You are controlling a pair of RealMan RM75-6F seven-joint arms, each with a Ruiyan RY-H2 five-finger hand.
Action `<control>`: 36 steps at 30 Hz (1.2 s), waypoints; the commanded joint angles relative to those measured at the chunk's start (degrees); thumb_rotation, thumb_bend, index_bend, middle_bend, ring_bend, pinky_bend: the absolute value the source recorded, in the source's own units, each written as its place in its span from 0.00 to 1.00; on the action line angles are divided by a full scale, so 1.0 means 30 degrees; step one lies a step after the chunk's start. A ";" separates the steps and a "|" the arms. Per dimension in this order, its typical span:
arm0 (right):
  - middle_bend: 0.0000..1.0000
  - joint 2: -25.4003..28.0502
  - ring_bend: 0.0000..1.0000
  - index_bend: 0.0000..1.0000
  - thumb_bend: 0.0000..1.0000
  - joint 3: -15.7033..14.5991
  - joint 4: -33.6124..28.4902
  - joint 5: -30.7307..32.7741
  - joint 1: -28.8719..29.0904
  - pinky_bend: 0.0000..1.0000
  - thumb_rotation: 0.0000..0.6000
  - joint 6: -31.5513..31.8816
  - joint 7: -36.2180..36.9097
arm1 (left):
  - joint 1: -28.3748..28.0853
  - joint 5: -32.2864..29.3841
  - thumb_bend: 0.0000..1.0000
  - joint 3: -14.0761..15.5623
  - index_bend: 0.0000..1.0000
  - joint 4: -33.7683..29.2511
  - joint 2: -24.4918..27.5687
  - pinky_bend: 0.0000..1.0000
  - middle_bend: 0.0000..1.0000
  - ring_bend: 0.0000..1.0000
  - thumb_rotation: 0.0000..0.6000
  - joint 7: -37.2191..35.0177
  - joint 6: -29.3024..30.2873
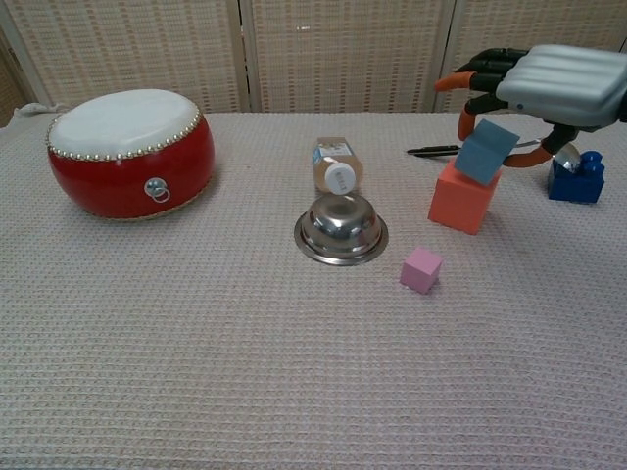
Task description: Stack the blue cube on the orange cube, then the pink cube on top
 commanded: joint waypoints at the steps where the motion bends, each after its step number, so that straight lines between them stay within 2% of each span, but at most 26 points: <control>1: 0.04 -0.0187 0.00 0.50 0.20 0.0010 0.0260 -0.0007 0.0084 0.02 1.00 -0.0082 -0.0066 | -0.0008 -0.0031 0.46 -0.0009 0.00 0.0017 0.0001 0.18 0.03 0.00 1.00 -0.0008 -0.0030; 15: 0.04 -0.0852 0.00 0.50 0.20 -0.0148 0.1234 -0.0034 0.0280 0.02 1.00 -0.0437 -0.0238 | -0.0011 -0.0095 0.46 -0.0060 0.00 0.0049 0.0063 0.18 0.03 0.00 1.00 -0.0172 -0.0042; 21: 0.04 -0.0832 0.00 0.46 0.20 -0.0241 0.1267 -0.0040 0.0294 0.02 1.00 -0.0551 -0.0378 | -0.0021 -0.0091 0.46 -0.0047 0.00 0.0056 0.0053 0.18 0.03 0.00 1.00 -0.0176 -0.0080; 26: 0.04 -0.0751 0.00 0.39 0.20 -0.0281 0.1182 0.0020 0.0270 0.03 1.00 -0.0739 -0.0615 | -0.0023 -0.0089 0.46 -0.0049 0.00 0.0069 0.0057 0.18 0.03 0.00 1.00 -0.0188 -0.0083; 31: 0.04 -0.0735 0.00 0.26 0.20 -0.0174 0.0964 0.0232 0.0270 0.03 1.00 -0.0997 -0.0688 | -0.0041 -0.0083 0.46 -0.0043 0.00 0.0068 0.0043 0.18 0.03 0.00 1.00 -0.0213 -0.0123; 36: 0.04 -0.0718 0.00 0.20 0.20 -0.0104 0.0790 0.0309 0.0300 0.03 1.00 -0.1001 -0.0751 | -0.0027 -0.0071 0.46 -0.0054 0.00 0.0071 0.0071 0.18 0.03 0.00 1.00 -0.0289 -0.0077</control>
